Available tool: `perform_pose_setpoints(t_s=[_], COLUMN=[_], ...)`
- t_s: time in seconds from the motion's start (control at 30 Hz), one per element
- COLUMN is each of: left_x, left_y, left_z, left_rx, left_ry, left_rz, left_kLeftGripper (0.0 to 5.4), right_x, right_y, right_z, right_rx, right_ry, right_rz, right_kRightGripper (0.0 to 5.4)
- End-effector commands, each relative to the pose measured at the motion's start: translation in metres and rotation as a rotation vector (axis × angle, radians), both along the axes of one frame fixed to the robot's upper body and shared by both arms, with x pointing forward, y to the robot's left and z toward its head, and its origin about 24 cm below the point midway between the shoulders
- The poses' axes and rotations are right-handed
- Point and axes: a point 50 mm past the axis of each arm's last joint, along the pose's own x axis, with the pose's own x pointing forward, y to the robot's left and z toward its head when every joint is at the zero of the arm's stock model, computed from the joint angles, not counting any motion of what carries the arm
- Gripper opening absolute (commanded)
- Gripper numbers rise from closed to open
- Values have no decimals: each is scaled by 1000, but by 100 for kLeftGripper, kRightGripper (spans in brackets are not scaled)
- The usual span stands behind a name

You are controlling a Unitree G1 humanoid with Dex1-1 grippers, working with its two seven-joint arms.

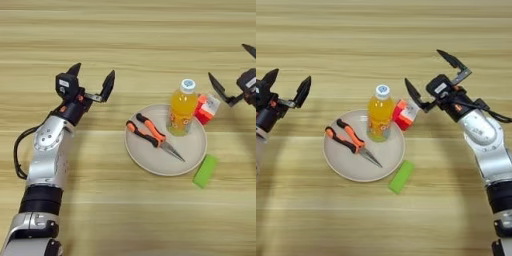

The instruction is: Move the objects on the table

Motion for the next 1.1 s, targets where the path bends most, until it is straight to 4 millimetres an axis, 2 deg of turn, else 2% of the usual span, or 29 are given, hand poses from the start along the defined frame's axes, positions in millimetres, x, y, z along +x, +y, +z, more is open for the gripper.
perform_pose_setpoints(t_s=[0.03,0.2,0.4,1.1], left_x=[1,1,1,0], left_y=[0,1,1,-1], left_z=[4,4,4,3], left_rx=[8,11,12,10], left_ry=[-15,-14,-14,-13], left_rz=[2,2,2,0], left_kLeftGripper=[540,540,540,540], right_x=[-8,-20,-28,-23], right_y=[5,20,34,64], right_z=[19,32,29,-17], right_rx=[228,365,356,214], right_ry=[33,82,168,525], right_rz=[130,322,444,446], right_kRightGripper=[538,538,538,538])
